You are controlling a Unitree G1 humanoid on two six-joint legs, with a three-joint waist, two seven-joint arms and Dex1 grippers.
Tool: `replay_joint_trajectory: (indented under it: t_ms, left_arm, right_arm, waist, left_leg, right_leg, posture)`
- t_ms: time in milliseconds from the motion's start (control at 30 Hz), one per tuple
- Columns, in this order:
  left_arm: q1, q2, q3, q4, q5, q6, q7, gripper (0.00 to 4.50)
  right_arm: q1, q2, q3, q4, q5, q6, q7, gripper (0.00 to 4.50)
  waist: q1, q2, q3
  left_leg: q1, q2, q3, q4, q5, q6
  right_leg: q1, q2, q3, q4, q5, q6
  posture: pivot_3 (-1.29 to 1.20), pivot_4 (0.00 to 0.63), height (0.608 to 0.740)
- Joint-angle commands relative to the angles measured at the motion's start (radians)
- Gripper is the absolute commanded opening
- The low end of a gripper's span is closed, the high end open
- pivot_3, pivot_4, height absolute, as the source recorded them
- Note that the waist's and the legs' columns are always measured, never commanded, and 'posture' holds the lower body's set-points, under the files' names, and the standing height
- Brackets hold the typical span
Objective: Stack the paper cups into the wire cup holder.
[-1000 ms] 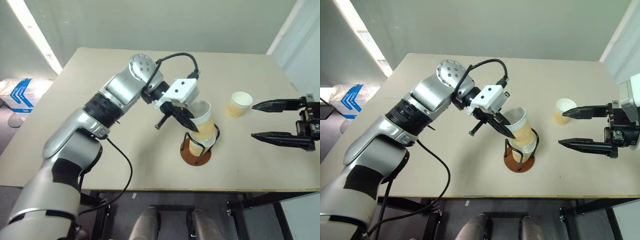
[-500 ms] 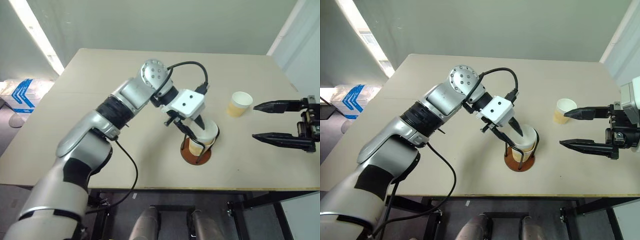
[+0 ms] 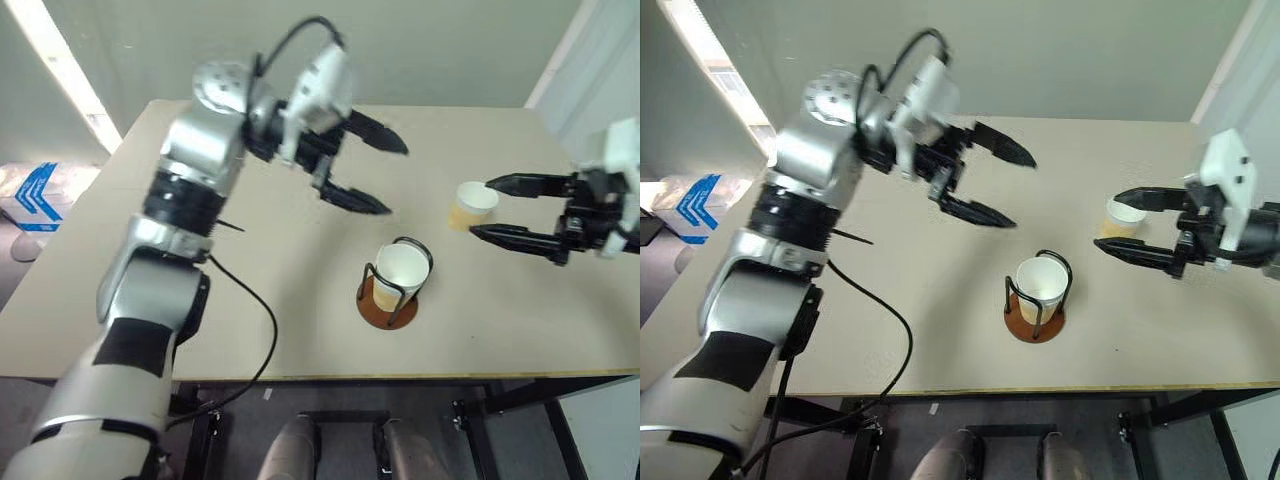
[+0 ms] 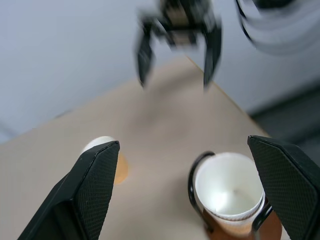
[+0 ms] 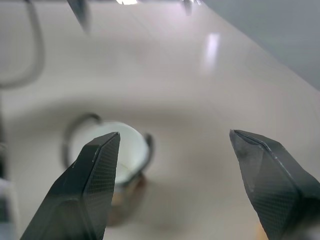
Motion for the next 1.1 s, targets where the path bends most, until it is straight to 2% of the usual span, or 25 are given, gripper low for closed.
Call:
replay_joint_trajectory:
  t_ms: [33, 200, 333, 633, 800, 1000, 1100]
  left_arm:
    - [0.091, 0.042, 0.105, -0.14, -0.057, 0.125, 0.09, 4.49]
    - [0.28, 0.117, 0.17, -0.344, -0.077, 0.228, 0.175, 4.49]
    - [0.385, 0.17, 0.197, -0.463, -0.092, 0.289, 0.22, 4.49]
    - [0.449, 0.189, 0.233, -0.558, -0.05, 0.322, 0.41, 4.49]
    - [0.466, 0.199, 0.244, -0.588, -0.068, 0.337, 0.438, 4.49]
    - [0.472, 0.21, 0.242, -0.595, -0.067, 0.337, 0.445, 4.49]
    - [0.485, 0.219, 0.221, -0.601, -0.045, 0.312, 0.437, 4.5]
  right_arm:
    - [-0.094, 0.002, 0.153, 0.152, -0.246, -0.199, 0.008, 3.72]
    - [-0.307, 0.071, 0.352, 0.47, -0.493, -0.425, 0.087, 3.72]
    - [-0.439, 0.12, 0.46, 0.758, -0.664, -0.613, 0.135, 3.72]
    - [-0.679, 0.236, 0.576, 1.254, -0.91, -0.894, 0.126, 3.72]
    - [-0.749, 0.298, 0.597, 1.413, -1.0, -0.967, 0.083, 3.72]
    - [-0.797, 0.362, 0.607, 1.511, -1.062, -1.001, 0.039, 3.72]
    - [-0.806, 0.379, 0.612, 1.536, -1.091, -1.007, 0.003, 3.08]
  waist:
    - [-0.002, 0.0, 0.0]
    - [-0.004, 0.001, 0.001]
    - [-0.003, 0.001, 0.001]
    - [-0.011, 0.002, 0.001]
    - [-0.011, 0.002, 0.001]
    - [-0.011, 0.002, 0.001]
    - [-0.011, 0.002, 0.001]
  left_leg:
    - [0.001, 0.0, 0.0, 0.0, 0.0, 0.0]
    - [0.001, 0.0, 0.0, 0.0, 0.002, 0.002]
    - [0.001, 0.0, -0.001, -0.001, 0.003, 0.002]
    - [0.002, 0.0, -0.001, -0.006, 0.006, -0.002]
    - [0.003, 0.0, -0.002, -0.009, 0.007, -0.004]
    - [0.003, 0.0, -0.002, -0.012, 0.007, -0.006]
    - [0.003, 0.0, -0.003, -0.014, 0.007, -0.006]
  right_leg:
    - [0.001, 0.0, 0.0, 0.0, 0.0, 0.0]
    - [0.0, -0.001, 0.0, 0.001, 0.003, 0.0]
    - [0.0, -0.001, -0.001, 0.0, 0.005, -0.003]
    - [-0.002, -0.001, -0.001, 0.001, 0.006, -0.01]
    - [-0.003, -0.001, -0.002, 0.002, 0.006, -0.013]
    - [-0.005, -0.001, -0.001, 0.001, 0.006, -0.016]
    - [-0.005, -0.001, -0.002, 0.001, 0.004, -0.02]
  posture:
    - [0.0, 0.15, 0.74]
    - [0.0, 0.15, 0.74]
    - [0.0, 0.15, 0.74]
    - [0.0, 0.15, 0.74]
    - [0.0, 0.15, 0.74]
    - [0.0, 0.15, 0.74]
    - [0.0, 0.15, 0.74]
